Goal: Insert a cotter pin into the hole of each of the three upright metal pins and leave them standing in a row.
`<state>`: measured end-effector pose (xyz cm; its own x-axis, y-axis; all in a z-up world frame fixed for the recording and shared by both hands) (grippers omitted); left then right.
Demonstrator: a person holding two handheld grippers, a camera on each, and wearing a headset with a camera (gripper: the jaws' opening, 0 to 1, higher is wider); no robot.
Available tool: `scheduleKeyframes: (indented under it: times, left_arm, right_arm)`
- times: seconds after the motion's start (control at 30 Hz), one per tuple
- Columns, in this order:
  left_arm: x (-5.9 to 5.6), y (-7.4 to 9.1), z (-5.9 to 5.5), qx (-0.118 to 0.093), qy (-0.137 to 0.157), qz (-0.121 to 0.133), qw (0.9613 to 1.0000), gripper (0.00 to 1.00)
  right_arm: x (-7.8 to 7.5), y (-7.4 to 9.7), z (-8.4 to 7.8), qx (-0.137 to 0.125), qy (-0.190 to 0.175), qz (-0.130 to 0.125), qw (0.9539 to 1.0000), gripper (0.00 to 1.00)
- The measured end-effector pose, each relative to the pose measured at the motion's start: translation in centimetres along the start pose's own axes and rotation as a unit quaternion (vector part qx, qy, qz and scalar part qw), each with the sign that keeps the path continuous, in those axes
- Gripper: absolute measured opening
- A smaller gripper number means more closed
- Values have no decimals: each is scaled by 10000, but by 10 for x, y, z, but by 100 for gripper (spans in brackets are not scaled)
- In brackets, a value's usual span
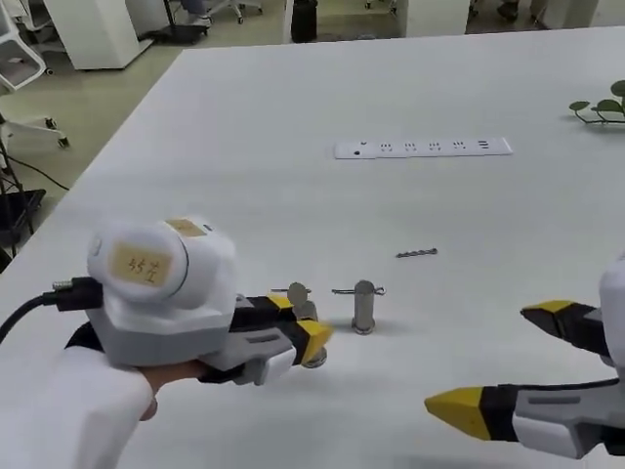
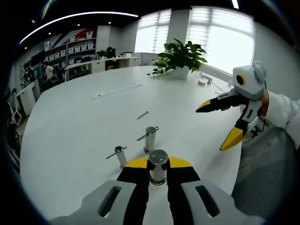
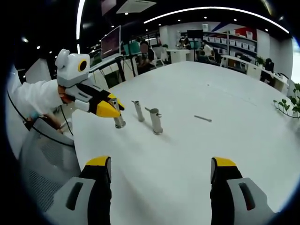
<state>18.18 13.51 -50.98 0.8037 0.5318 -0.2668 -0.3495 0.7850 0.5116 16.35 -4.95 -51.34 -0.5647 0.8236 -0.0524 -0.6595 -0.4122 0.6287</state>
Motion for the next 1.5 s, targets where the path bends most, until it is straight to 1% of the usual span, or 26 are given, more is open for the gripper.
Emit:
scheduleKeyframes:
  times: [0.03,0.1,0.23,0.33,0.6,0.63,0.7,0.77,0.83,0.97,1.07,1.1,1.13,1.23,1.4,1.43,1.5]
  left_arm:
    - [0,-1,-2,25,26,13,10000,10]
    - [0,-3,-4,61,-41,7,10000,10]
    - [0,-6,-7,76,-43,1,10000,10]
    - [0,-9,-10,131,-44,0,9999,10]
    - [-2,-14,-17,219,-54,-38,9997,10]
    - [-2,-15,-18,225,-17,-47,9997,10]
    - [-2,-17,-20,234,-18,-59,9997,10]
    - [-2,-18,-22,297,-103,-41,9995,10]
    - [-1,-19,-23,317,-74,-45,9995,10]
    - [-1,-20,-25,313,-54,-60,9995,10]
    - [-1,-21,-27,285,-118,-60,9995,10]
    - [-1,-21,-27,269,-61,-57,9996,10]
    - [0,-22,-27,274,-46,-59,9996,10]
    - [0,-24,-30,362,-120,-44,9993,10]
    - [0,-25,-32,298,-75,-92,9995,10]
    - [1,-25,-31,293,-109,-77,9995,10]
    - [2,-25,-31,272,-84,-67,9996,10]
  right_arm:
    - [0,0,0,1,-2,1,10000,86]
    - [0,0,0,10,-21,-1,10000,86]
    - [-1,0,-1,12,-39,10,10000,85]
    - [-2,0,0,-9,-27,-43,10000,84]
    - [-3,1,1,-65,-150,10,9999,84]
    - [-3,0,1,-61,-164,11,9998,84]
    - [-3,0,1,-56,-151,3,9999,84]
    - [-3,0,0,-31,-121,0,9999,84]
    - [-3,0,0,-24,-122,6,9999,83]
    - [-3,0,2,-112,-159,-33,9998,84]
    - [-2,0,3,-142,-191,2,9997,83]
    - [-2,0,3,-150,-172,0,9997,83]
    - [-2,0,3,-142,-147,11,9998,82]
    - [0,0,2,-125,-101,36,9999,82]
    - [1,1,3,-155,-152,80,9997,82]
    - [1,1,3,-152,-143,73,9998,82]
    - [0,1,3,-137,-126,50,9998,82]
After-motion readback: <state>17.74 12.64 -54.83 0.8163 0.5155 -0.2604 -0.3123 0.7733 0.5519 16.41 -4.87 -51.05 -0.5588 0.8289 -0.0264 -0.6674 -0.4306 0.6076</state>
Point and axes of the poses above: the centre of the closed fingertips' face, and the gripper's own axes: y roughly backward along the fingers, x roughly to its left, z roughly out of its top, the point moved 5 cm from there along y, roughly backward along the fingers, and after that the axes turned 14 degrees about -z, right-handed, at the moved point
